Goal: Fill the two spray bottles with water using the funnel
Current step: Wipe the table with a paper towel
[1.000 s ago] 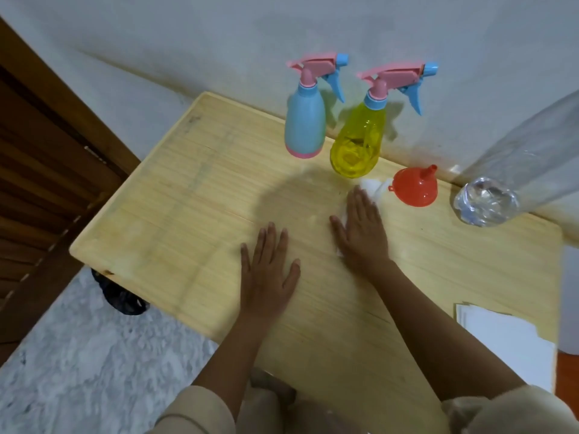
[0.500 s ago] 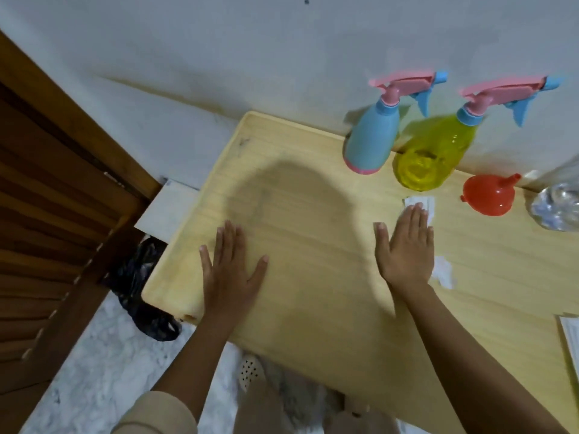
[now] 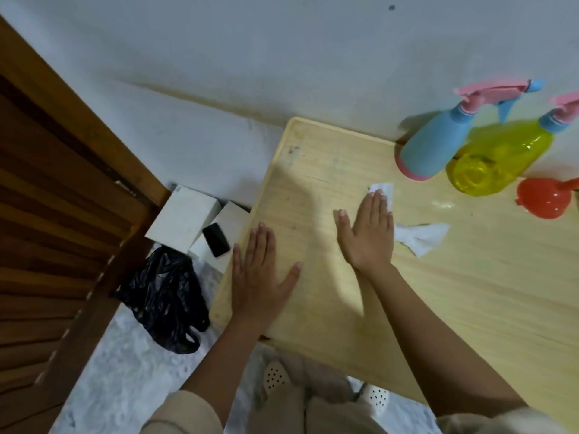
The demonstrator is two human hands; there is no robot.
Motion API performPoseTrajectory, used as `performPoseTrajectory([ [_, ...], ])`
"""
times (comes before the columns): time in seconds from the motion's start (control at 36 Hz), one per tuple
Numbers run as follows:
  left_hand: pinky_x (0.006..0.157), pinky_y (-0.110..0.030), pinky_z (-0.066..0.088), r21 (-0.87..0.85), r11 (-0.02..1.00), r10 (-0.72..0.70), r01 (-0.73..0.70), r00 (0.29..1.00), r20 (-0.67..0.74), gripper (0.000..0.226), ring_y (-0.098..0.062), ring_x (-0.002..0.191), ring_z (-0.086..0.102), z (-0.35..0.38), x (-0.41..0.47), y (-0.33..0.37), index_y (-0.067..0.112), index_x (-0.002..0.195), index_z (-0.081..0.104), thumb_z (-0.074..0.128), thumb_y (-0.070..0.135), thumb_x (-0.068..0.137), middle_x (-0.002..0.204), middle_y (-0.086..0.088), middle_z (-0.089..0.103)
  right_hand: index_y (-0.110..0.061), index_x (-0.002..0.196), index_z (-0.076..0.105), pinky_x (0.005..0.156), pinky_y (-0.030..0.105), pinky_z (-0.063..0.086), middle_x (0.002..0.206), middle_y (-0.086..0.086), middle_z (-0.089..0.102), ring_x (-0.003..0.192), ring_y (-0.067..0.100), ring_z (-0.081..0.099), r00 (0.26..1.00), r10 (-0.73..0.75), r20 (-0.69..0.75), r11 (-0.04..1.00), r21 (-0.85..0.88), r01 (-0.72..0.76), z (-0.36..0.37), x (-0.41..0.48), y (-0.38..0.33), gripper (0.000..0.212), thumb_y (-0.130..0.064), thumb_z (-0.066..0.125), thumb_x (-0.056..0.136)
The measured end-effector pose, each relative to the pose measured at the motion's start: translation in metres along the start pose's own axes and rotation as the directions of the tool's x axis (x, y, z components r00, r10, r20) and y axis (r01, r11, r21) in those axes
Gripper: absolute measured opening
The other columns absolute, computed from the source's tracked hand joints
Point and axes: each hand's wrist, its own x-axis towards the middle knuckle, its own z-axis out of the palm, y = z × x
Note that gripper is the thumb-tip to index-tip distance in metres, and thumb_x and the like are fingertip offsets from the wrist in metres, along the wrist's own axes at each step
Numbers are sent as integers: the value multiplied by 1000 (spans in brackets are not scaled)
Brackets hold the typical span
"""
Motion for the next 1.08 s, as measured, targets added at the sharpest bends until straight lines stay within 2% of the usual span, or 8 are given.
performPoseTrajectory([
  [0.14,117,-38,-10,-1,1000,-10,10,1000,-23,86,-6,144,-10,3,1,-1,18,152,1,26,68,87,158,5,-6,-7,150,-4,117,33,-10,159,7,-9,147,16,-12,990,-119,71,993,13,118,17,11,-43,78,-57,20,95],
  [0.25,117,-36,-10,-12,1000,-6,6,999,-42,85,-7,145,-5,2,1,0,17,152,6,28,67,87,159,4,0,-8,150,-1,119,35,-6,160,7,-6,147,15,-10,975,-183,125,981,87,173,8,14,-44,72,-52,21,97],
  [0.31,117,-36,-12,-17,1000,-5,5,999,-34,85,-6,145,-7,1,1,0,17,151,4,26,68,87,159,4,-2,-8,150,4,120,38,-2,160,8,-2,147,18,-6,976,-200,88,975,119,189,-3,6,-37,68,-47,24,99],
  [0.39,117,-36,-13,-20,1000,0,-1,999,-35,85,-6,145,-9,0,2,-1,18,151,0,25,68,87,159,4,-3,-9,150,4,118,41,-5,160,7,-4,147,21,-8,996,-89,-29,990,111,92,-14,-17,-26,65,-44,25,99],
  [0.5,118,-37,-10,-42,999,-5,3,999,-45,86,-6,145,-7,0,1,0,18,151,2,26,68,85,160,3,1,-19,150,-5,114,55,-9,158,11,-15,144,31,-20,999,39,-2,999,35,-39,-5,-31,-15,69,-54,19,96],
  [0.75,117,-33,-9,-52,999,-15,10,997,-79,87,1,140,-9,2,1,0,16,151,10,23,69,83,159,2,8,-28,150,-8,110,56,-15,158,9,-16,143,35,-22,992,-27,120,999,26,24,-2,19,-28,69,-58,22,95],
  [0.89,115,-29,-11,-59,998,-27,22,995,-91,86,-3,142,-3,4,3,1,14,150,17,25,69,85,157,1,12,-16,150,-6,111,58,-12,157,20,-12,144,36,-18,993,-67,96,996,-55,72,8,38,-41,76,-59,22,94],
  [1.08,115,-28,-11,-34,999,-42,39,996,-83,82,-8,143,7,2,2,2,14,149,21,31,65,86,157,0,17,-11,150,1,114,55,-9,158,17,-8,146,33,-11,975,-212,60,970,-112,218,11,49,-42,77,-58,23,94],
])
